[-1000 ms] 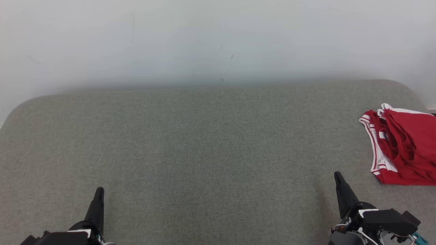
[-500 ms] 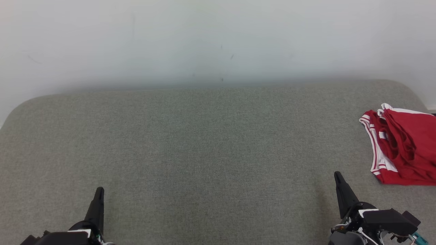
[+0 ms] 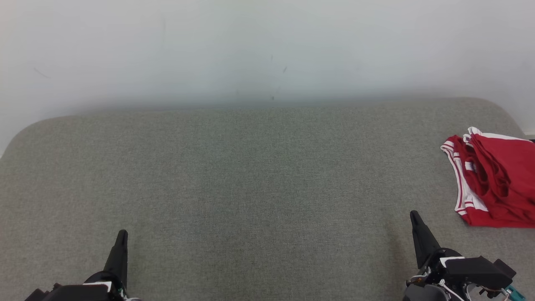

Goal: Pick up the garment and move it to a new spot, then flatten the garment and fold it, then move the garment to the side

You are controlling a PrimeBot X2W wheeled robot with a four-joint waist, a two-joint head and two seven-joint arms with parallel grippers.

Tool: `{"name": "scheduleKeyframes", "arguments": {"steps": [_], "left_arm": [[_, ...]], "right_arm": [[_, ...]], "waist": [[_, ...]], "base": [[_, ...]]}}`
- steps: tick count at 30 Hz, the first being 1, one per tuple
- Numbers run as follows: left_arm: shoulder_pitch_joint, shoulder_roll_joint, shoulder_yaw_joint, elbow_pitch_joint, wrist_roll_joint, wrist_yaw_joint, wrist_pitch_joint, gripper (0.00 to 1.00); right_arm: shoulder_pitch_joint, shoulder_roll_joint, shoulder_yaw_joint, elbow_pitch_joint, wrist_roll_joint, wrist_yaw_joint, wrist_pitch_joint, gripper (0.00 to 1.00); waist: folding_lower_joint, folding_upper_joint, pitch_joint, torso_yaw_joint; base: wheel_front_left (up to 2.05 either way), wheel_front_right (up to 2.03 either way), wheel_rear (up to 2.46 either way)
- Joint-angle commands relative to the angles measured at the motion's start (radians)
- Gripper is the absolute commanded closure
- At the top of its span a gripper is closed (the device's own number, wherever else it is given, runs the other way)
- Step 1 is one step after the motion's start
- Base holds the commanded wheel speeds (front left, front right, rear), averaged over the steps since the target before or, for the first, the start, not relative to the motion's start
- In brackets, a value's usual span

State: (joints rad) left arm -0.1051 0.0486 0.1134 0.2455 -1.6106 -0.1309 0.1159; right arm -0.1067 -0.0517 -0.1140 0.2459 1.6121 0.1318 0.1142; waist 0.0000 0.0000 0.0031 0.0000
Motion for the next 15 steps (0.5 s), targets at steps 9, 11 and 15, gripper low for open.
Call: {"name": "scheduleKeyframes", "arguments": {"steps": [9, 11, 15], "left_arm": [[-0.009, 0.003, 0.002, 0.000, -0.005, -0.001, 0.000, 1.00], [-0.009, 0.003, 0.002, 0.000, -0.005, -0.001, 0.000, 1.00], [-0.009, 0.003, 0.002, 0.000, -0.005, -0.001, 0.000, 1.00]], "right_arm": [[-0.005, 0.003, -0.001, -0.002, 0.002, -0.002, 0.003, 1.00], [-0.005, 0.003, -0.001, -0.002, 0.002, -0.002, 0.003, 1.00], [-0.005, 0.003, -0.001, -0.002, 0.002, -0.002, 0.003, 1.00]], "waist": [[0.0000, 0.0000, 0.000, 0.000], [0.0000, 0.0000, 0.000, 0.000], [0.0000, 0.0000, 0.000, 0.000]], "base": [[0.00, 0.00, 0.00], [0.00, 0.00, 0.00], [0.00, 0.00, 0.00]]}}
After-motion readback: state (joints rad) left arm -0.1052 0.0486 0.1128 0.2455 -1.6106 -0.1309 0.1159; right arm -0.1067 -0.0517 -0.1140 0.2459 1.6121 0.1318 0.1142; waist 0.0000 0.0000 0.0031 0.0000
